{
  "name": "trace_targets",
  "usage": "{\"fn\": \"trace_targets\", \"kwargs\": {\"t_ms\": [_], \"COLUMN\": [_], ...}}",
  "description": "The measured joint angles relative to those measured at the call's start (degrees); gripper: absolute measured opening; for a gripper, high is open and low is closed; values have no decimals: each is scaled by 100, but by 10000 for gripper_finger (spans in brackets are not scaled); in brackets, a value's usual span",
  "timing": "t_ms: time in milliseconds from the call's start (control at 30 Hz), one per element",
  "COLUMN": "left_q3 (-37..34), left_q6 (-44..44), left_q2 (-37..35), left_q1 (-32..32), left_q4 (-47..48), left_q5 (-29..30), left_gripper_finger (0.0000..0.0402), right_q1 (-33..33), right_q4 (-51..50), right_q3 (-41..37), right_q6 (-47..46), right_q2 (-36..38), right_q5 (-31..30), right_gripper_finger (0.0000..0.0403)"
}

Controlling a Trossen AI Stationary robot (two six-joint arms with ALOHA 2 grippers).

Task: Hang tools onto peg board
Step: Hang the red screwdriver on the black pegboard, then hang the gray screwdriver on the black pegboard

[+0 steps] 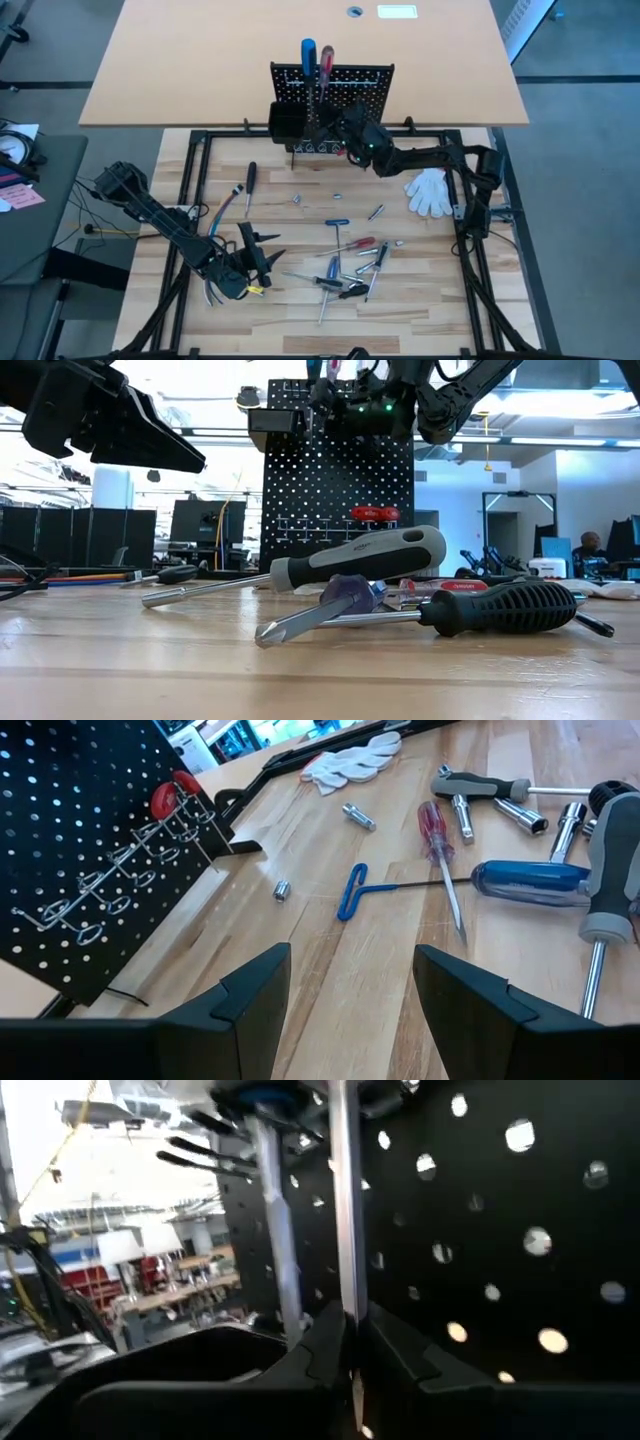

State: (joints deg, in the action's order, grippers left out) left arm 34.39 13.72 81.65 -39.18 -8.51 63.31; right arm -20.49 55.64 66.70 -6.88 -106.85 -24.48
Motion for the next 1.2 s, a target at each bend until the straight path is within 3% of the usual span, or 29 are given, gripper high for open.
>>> {"fn": "trace_targets", "kwargs": {"t_ms": [233,567,967,1067,1200], "left_q3": [0,0,0,0,0], "left_q6": [34,57,92,90,90], "left_q2": [-2,-2,-2,-2,-2], "left_q1": [0,0,0,0,0], "left_q4": [11,9,5,5,-4], "left_q5": [0,-25,-116,-115,-114], "left_gripper_finger": [208,207,207,207,207], "right_q1": [9,354,490,578,907], "right_q4": [-656,-1319,-4680,-5010,-4941], "right_q3": [-17,-45,-149,-149,-149], "right_q6": [24,978,1206,1445,2099], "right_q2": [-22,226,1370,1458,1460], "right_q5": [17,18,17,53,572], "right_gripper_finger": [90,169,163,162,162]}}
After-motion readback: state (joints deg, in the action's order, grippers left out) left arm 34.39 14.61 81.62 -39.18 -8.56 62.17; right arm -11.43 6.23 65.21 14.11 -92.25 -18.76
